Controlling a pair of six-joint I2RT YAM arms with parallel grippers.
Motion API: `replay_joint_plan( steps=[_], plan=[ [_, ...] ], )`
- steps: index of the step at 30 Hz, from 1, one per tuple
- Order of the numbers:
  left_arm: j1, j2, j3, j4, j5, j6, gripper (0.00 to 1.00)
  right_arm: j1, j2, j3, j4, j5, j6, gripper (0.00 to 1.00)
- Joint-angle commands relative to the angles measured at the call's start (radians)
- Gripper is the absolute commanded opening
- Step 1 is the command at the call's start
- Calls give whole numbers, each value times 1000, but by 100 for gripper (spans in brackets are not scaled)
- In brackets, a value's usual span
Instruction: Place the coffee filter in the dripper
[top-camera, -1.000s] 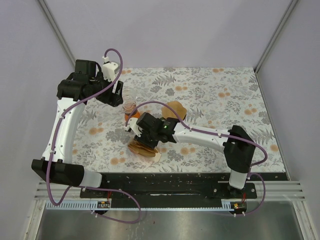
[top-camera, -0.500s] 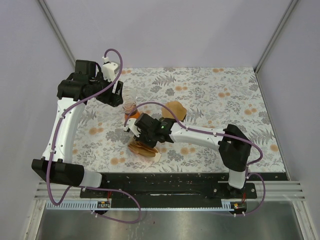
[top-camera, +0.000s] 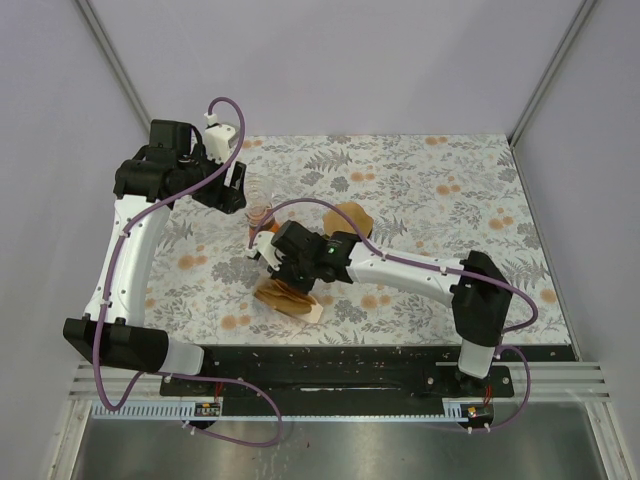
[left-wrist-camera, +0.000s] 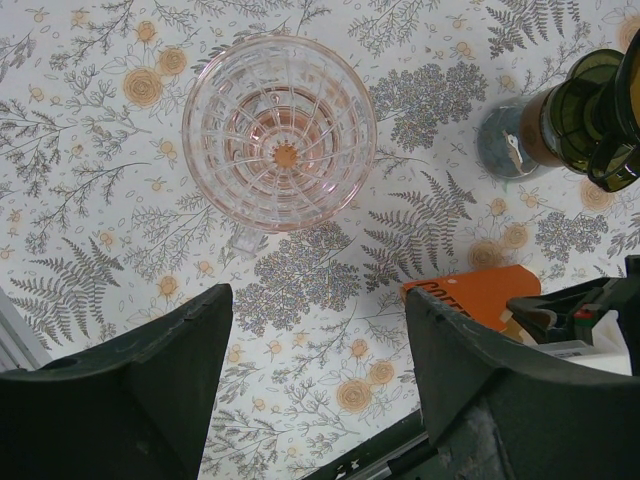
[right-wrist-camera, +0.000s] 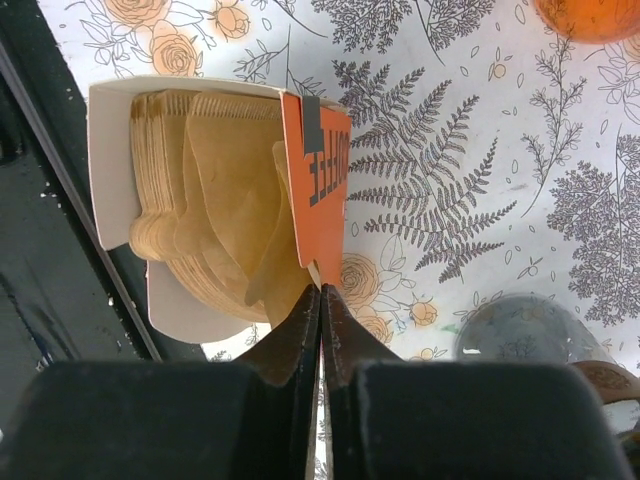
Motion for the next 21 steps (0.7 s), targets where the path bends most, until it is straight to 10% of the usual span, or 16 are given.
replay_joint_plan(
  steps=[1, 21],
  plan=[
    [6, 4, 3, 27, 33, -1, 74, 10, -70, 50, -12, -32, -1, 4],
    [6, 4, 0, 27, 22, 5, 74, 10, 64, 41, 114, -72, 23, 9]
  ],
)
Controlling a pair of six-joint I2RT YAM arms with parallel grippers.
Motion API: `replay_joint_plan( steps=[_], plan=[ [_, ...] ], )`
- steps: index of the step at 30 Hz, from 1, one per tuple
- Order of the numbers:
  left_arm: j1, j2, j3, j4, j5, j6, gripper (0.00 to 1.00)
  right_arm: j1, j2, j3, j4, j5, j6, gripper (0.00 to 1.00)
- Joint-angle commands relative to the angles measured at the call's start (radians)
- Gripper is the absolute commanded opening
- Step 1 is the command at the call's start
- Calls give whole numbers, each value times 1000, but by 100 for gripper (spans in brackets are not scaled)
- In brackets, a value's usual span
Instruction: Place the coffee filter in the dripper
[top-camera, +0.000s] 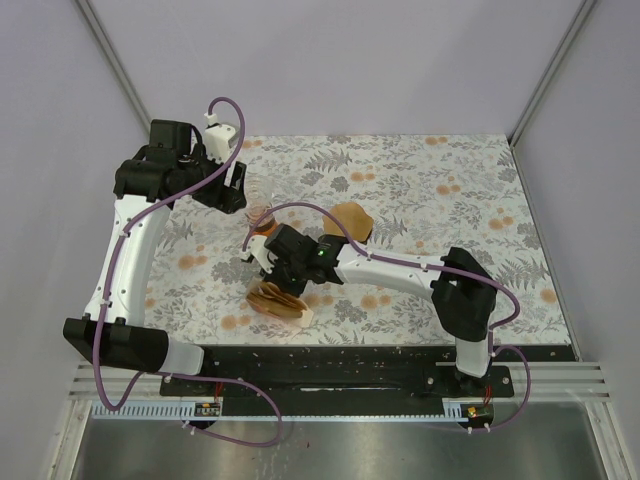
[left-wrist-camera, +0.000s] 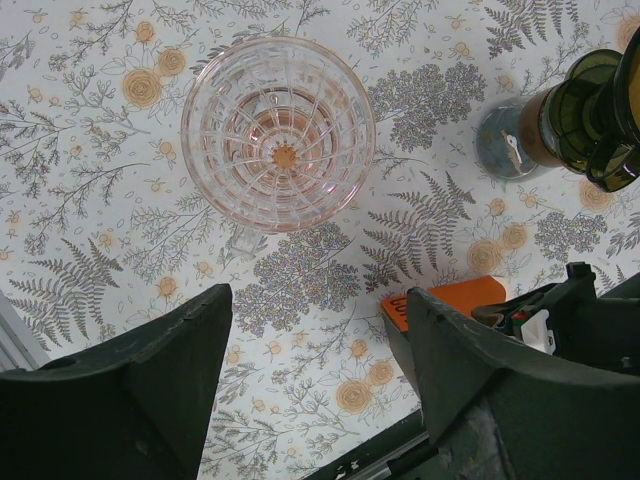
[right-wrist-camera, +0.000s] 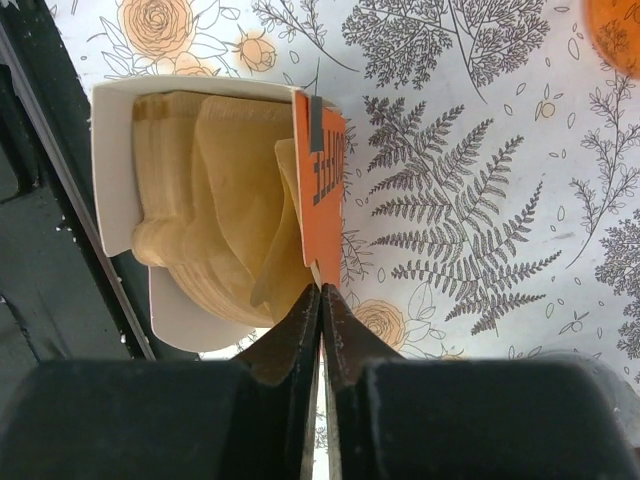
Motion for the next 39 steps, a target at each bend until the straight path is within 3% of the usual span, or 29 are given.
replay_joint_plan(
  steps=[1, 7, 13, 27, 39],
  plan=[
    [5, 4, 0, 26, 19, 5, 74, 10, -17, 33, 37, -7, 6, 10],
    [5, 7, -3, 26, 24, 6, 74, 10, -37, 41, 42, -6, 11, 25],
    [5, 8, 0, 19, 22, 9, 74, 10, -43, 41, 40, -17, 8, 27],
    [5, 19, 4, 12, 32, 15, 75, 10, -51, 53, 43, -66, 9, 23],
    [5, 18, 3, 9, 33, 17, 75, 13, -55, 64, 14, -61, 8, 2]
  ],
)
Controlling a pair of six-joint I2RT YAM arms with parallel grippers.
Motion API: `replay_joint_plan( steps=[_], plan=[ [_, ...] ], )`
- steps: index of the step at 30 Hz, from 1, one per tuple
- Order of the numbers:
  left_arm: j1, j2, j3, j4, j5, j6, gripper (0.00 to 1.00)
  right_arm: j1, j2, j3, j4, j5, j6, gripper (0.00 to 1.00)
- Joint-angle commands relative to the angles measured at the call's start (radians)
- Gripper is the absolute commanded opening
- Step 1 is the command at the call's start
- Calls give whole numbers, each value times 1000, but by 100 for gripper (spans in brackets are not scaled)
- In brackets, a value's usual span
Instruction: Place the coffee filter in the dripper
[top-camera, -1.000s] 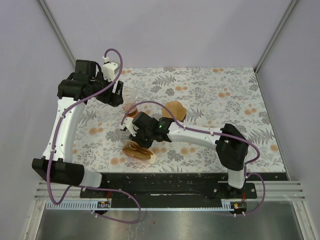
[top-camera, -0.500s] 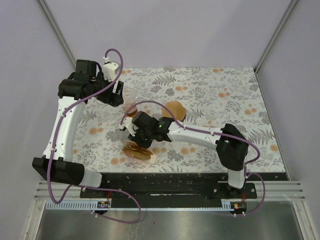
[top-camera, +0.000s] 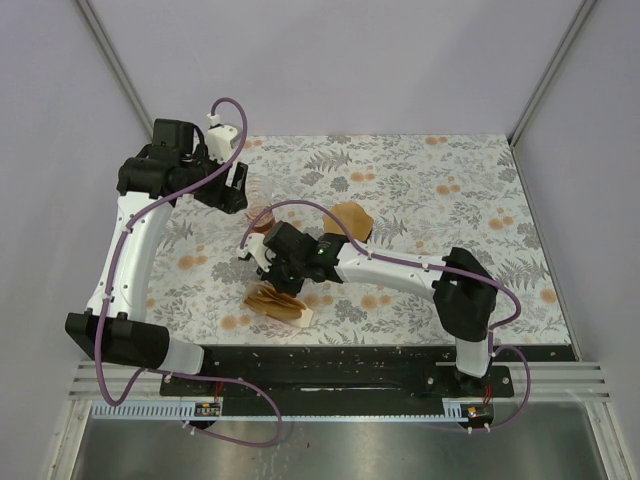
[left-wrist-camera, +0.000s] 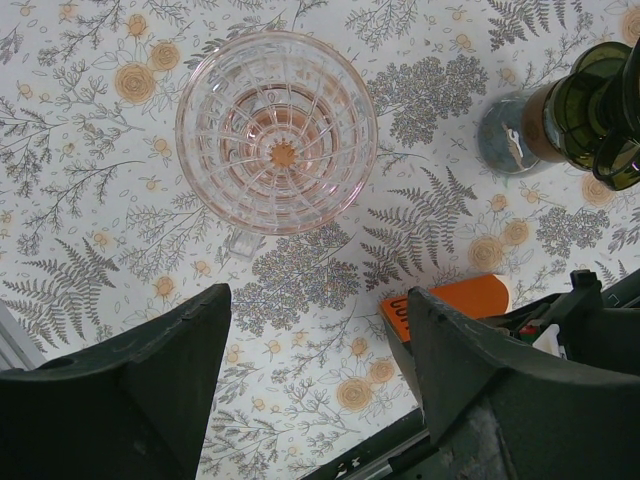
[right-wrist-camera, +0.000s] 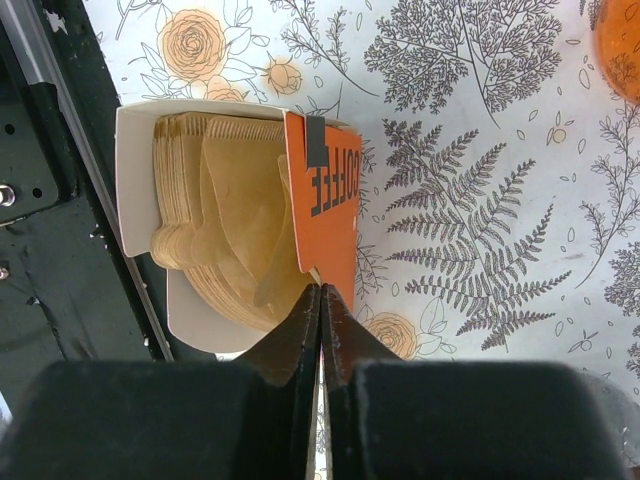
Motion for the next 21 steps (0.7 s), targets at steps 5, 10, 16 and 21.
replay_joint_plan(
  steps=[5, 10, 16, 21],
  plan=[
    [5, -2, 5, 12, 30, 10, 75, 13, -85, 32, -6, -15, -3, 0],
    [5, -1, 3, 12, 29, 10, 75, 13, -94, 20, -12, -7, -12, 0],
    [5, -2, 5, 12, 29, 12, 75, 13, -96, 30, -37, -33, -12, 0],
    [5, 1, 6, 13, 25, 12, 75, 13, -153, 46, -95, -41, -3, 0]
  ],
)
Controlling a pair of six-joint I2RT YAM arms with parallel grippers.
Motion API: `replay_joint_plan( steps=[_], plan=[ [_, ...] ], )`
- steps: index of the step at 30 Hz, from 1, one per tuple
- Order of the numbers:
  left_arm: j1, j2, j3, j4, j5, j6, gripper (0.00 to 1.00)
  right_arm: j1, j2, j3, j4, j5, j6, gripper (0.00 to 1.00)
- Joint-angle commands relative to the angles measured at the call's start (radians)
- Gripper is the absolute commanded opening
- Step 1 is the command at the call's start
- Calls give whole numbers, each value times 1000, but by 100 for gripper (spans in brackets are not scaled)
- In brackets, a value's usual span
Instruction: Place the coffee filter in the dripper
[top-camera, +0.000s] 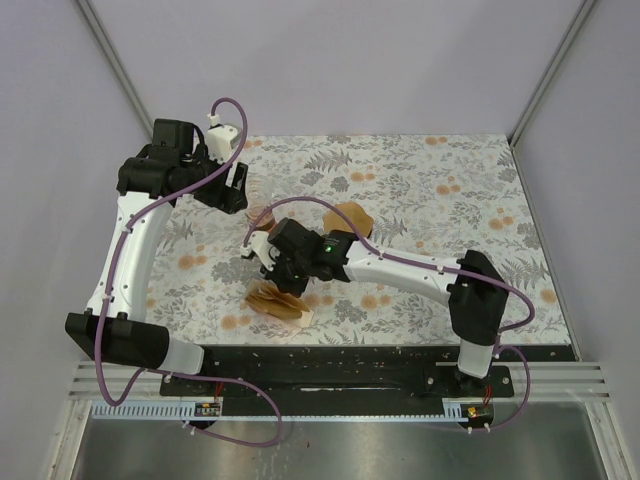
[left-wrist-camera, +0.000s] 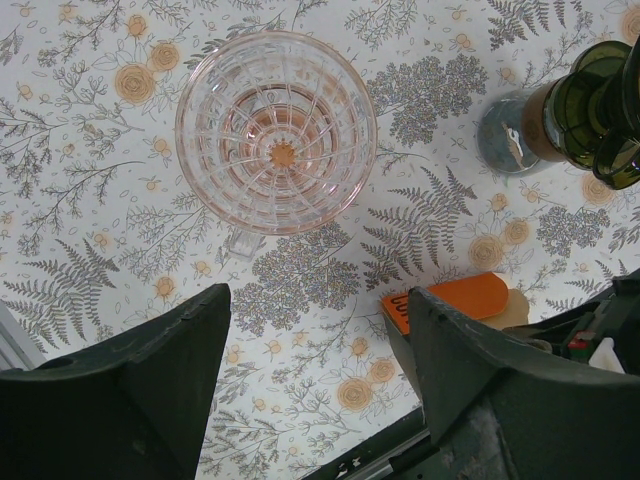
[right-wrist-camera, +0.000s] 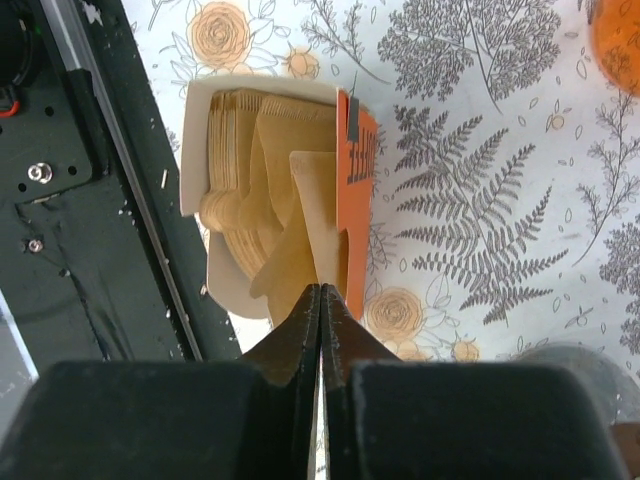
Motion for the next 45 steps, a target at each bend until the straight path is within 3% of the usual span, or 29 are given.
replay_joint_plan(
  steps=[1, 8, 14, 22, 29, 37, 40, 45],
  plan=[
    [5, -1, 8, 15, 22, 9, 75, 12, -112, 49, -63, -29, 3, 0],
    [5, 8, 65, 4, 33, 3, 75, 12, -193, 92, -143, -32, 78, 0],
    [5, 22, 213, -41, 33, 6, 77, 12, -238, 191, -177, 13, 144, 0],
    [5, 4, 377, -22, 51, -6, 87, -14, -209, 360, -212, 287, 268, 0],
    [-21, -4, 419, 15, 139, -52, 93, -131, -222, 365, -54, 355, 392, 0],
    [-131, 7, 424, 25, 28, -46, 93, -143, -249, 288, 164, 532, 376, 0],
    [-150, 0, 381, 24, 39, -42, 93, -151, -249, 277, 171, 522, 373, 0],
    [-144, -7, 309, -4, -30, -3, 93, -149, -276, 247, 156, 299, 308, 0]
  ],
)
